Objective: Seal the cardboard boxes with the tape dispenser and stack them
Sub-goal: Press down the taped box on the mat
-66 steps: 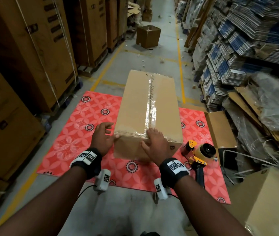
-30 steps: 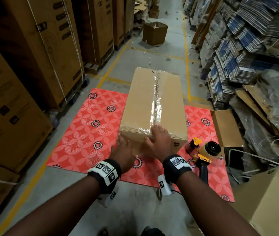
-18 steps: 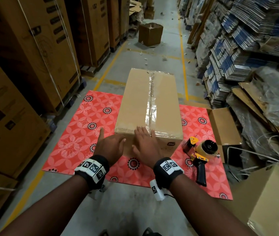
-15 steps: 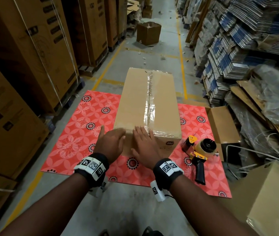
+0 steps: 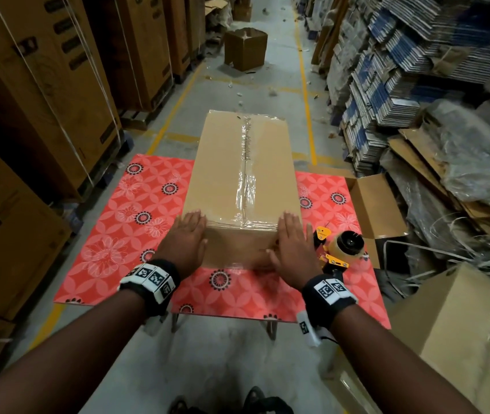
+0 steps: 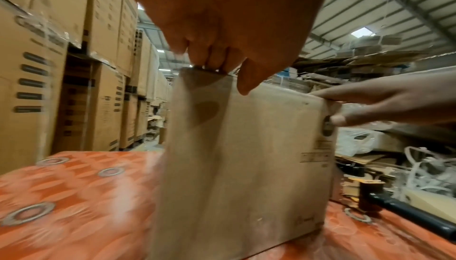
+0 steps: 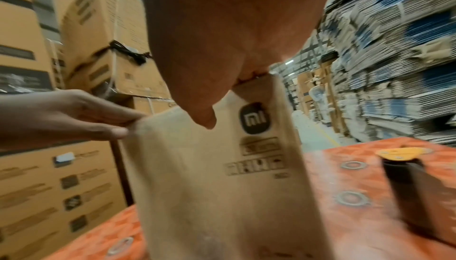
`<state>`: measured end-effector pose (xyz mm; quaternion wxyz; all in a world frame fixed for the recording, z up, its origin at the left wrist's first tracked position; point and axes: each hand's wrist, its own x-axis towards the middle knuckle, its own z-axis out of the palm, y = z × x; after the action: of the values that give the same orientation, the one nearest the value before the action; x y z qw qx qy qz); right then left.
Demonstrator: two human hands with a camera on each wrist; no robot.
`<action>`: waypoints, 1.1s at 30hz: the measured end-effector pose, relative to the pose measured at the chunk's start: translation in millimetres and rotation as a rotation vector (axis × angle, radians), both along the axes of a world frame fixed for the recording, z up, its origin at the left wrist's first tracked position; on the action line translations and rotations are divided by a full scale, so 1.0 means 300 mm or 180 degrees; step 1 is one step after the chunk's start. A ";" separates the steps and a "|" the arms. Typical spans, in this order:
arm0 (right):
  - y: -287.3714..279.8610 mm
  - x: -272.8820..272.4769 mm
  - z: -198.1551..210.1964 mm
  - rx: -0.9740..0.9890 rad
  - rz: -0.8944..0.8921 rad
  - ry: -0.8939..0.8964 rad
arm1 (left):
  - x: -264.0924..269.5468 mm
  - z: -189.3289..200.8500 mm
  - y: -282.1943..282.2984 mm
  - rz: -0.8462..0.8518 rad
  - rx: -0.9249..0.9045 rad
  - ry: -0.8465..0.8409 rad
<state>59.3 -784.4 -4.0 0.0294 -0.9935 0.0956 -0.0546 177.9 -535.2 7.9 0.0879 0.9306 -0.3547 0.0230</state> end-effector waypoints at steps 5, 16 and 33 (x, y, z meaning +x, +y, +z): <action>0.153 0.060 0.015 0.0175 0.0541 0.0237 | -0.041 -0.020 -0.162 -0.0499 0.0047 0.0140; 0.024 0.044 0.007 0.0103 -0.0110 -0.0054 | 0.026 -0.007 -0.106 0.0050 -0.0492 0.0203; 0.070 0.148 0.007 0.0606 0.0380 -0.0692 | 0.033 0.009 -0.184 -0.0222 -0.0060 0.0155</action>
<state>103.8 -763.3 -1.9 0.1369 -0.9783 0.0374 -0.1507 187.8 -590.4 10.7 0.1061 0.9171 -0.3844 0.0006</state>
